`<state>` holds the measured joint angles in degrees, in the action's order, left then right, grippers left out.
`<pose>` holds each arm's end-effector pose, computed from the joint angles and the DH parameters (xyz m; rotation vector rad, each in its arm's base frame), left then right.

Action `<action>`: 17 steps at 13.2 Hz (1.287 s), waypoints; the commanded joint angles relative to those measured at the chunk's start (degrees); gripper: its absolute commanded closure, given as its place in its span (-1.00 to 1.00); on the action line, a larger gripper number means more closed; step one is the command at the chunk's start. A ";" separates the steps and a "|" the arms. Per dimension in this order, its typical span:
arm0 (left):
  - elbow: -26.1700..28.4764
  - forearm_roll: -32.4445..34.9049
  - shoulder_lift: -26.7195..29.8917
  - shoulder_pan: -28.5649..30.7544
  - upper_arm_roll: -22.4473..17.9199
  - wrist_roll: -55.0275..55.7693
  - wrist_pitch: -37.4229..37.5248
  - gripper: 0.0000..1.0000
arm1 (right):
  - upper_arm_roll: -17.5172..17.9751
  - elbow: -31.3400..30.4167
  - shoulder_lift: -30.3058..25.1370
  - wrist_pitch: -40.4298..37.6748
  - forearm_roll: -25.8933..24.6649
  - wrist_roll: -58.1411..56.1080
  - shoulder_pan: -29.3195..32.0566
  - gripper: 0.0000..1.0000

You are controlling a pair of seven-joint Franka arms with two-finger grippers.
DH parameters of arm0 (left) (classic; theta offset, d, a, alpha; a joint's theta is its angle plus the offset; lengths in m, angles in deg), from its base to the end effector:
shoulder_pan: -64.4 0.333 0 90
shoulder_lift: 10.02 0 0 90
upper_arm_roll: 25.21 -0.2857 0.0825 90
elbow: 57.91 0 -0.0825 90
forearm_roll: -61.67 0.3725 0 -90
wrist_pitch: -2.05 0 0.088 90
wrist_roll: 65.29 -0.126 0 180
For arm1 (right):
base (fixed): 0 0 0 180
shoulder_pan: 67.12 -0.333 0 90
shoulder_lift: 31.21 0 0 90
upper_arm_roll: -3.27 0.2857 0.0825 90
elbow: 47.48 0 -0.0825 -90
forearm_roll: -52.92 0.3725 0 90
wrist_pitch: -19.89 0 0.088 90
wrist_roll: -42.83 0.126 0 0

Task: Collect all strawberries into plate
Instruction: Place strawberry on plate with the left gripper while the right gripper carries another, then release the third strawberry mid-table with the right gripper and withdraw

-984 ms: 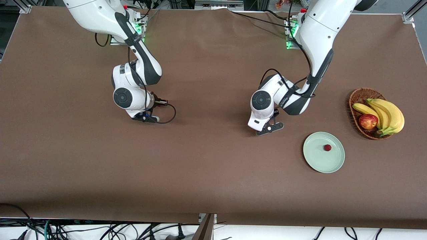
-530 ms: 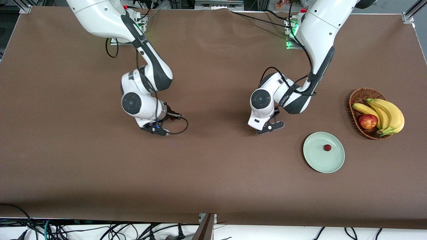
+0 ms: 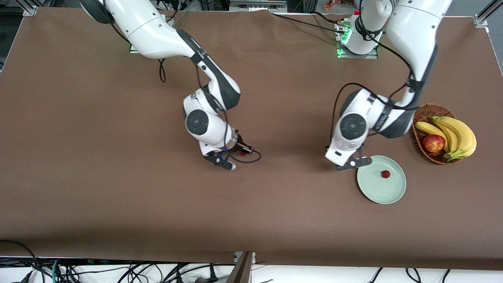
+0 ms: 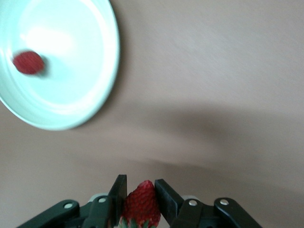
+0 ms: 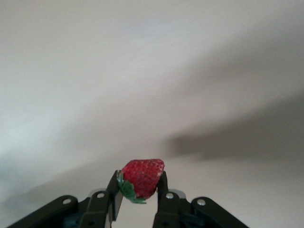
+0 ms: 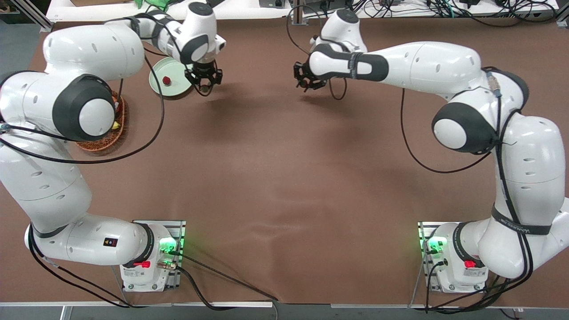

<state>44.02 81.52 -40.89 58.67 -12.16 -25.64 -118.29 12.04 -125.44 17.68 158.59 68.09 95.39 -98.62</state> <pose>0.5852 -0.1708 0.2094 -2.8920 -0.2585 0.1316 0.5690 0.4580 0.2022 -2.7055 0.6343 0.1069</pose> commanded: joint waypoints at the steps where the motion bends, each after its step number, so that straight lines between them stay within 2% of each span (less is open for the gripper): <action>1: -2.43 0.28 0.63 2.04 0.56 -8.59 1.07 0.68 | 0.02 9.02 6.28 5.34 -0.15 6.31 -4.34 1.00; 5: -2.79 -3.39 0.11 5.81 0.56 -21.24 0.28 0.69 | -0.16 19.93 14.80 14.82 -0.50 14.06 -10.85 1.00; 8: -2.70 -7.45 -0.86 9.42 0.48 -34.51 -3.32 0.69 | -0.69 20.92 19.21 23.35 -0.67 13.98 -14.46 1.00; 9: -2.62 -7.54 -1.30 11.25 0.56 -38.03 -3.76 0.69 | -0.69 21.00 19.74 24.33 -0.76 13.98 -14.47 0.95; 10: -2.35 -7.63 -2.52 12.58 0.56 -41.63 -5.76 0.67 | -0.69 21.09 20.18 24.77 -0.76 14.06 -14.90 0.35; 11: -1.83 -7.63 -3.14 13.29 0.56 -44.63 -7.96 0.67 | -1.04 21.09 20.36 25.13 -1.02 13.98 -15.25 -0.99; 13: -1.91 -9.12 -3.41 13.30 0.48 -46.24 -8.42 0.67 | -2.09 21.09 19.66 24.00 -1.02 13.98 -15.43 -1.00; 15: -2.70 -9.56 -3.50 14.86 0.48 -54.79 -8.94 0.67 | -2.09 21.27 18.53 20.41 -1.02 13.98 -14.74 -1.00; 17: -3.31 -10.18 -5.25 16.63 0.48 -60.81 -12.70 0.62 | -2.18 21.44 15.63 15.06 -1.02 13.54 -12.98 -1.00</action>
<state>41.91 73.36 -44.86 73.13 -12.29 -79.71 -128.40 10.02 -104.39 36.28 179.13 68.00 108.29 -113.05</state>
